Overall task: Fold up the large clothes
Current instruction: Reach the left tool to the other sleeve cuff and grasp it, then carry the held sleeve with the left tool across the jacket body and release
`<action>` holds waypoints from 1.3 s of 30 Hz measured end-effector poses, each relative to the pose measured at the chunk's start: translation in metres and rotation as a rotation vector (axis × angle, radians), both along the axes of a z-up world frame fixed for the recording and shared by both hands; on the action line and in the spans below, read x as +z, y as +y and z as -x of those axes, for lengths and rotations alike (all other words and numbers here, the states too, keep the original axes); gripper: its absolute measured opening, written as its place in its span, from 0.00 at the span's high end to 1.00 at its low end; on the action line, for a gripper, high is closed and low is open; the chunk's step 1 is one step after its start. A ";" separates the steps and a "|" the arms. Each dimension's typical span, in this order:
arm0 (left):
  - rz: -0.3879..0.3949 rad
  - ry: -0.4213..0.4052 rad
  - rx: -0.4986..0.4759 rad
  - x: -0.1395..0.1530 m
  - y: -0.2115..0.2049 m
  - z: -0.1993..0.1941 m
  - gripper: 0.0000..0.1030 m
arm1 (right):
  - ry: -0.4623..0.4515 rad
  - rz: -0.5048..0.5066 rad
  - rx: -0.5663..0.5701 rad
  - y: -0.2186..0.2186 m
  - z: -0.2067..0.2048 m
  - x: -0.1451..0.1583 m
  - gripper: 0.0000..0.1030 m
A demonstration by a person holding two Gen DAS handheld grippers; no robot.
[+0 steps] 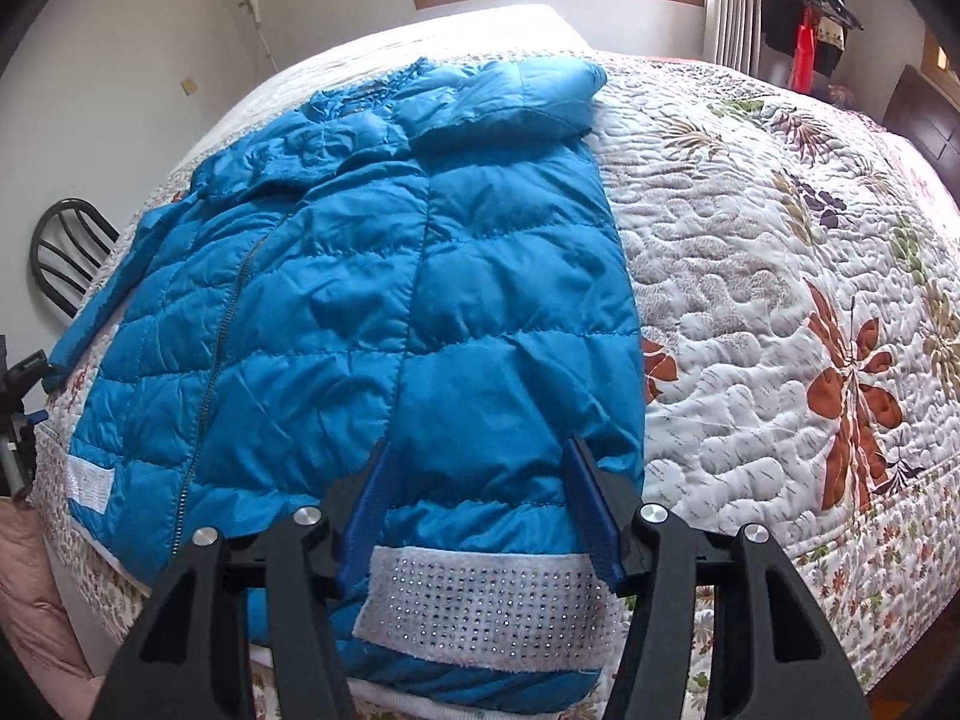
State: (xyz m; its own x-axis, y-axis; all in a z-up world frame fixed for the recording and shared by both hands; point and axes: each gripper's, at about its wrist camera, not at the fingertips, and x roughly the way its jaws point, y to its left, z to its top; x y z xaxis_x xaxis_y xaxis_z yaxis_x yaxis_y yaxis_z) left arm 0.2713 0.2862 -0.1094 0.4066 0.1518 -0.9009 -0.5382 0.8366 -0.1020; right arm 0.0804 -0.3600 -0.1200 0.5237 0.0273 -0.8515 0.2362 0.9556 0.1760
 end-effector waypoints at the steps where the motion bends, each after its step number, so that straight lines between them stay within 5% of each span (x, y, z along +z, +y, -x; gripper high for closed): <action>1: 0.006 0.005 0.019 -0.003 0.006 -0.007 0.09 | 0.006 0.003 0.001 0.000 -0.002 -0.003 0.44; 12: 0.101 -0.041 0.081 -0.019 0.026 -0.044 0.10 | 0.035 -0.009 -0.003 -0.001 -0.010 -0.015 0.43; 15: 0.082 -0.039 0.092 -0.020 0.024 -0.053 0.26 | 0.036 -0.016 -0.002 -0.002 -0.010 -0.015 0.43; 20: 0.065 -0.053 0.113 -0.015 0.025 -0.055 0.76 | 0.035 -0.015 -0.001 -0.002 -0.010 -0.015 0.43; 23: 0.030 -0.071 0.088 -0.006 0.014 -0.058 0.90 | 0.034 -0.019 0.000 -0.002 -0.010 -0.015 0.43; 31: -0.079 -0.234 -0.025 0.056 -0.048 -0.054 0.94 | 0.018 -0.040 0.003 -0.005 -0.006 -0.015 0.43; 39: -0.084 -0.412 -0.319 0.132 -0.169 -0.056 0.94 | 0.001 -0.065 0.014 -0.009 -0.003 -0.015 0.43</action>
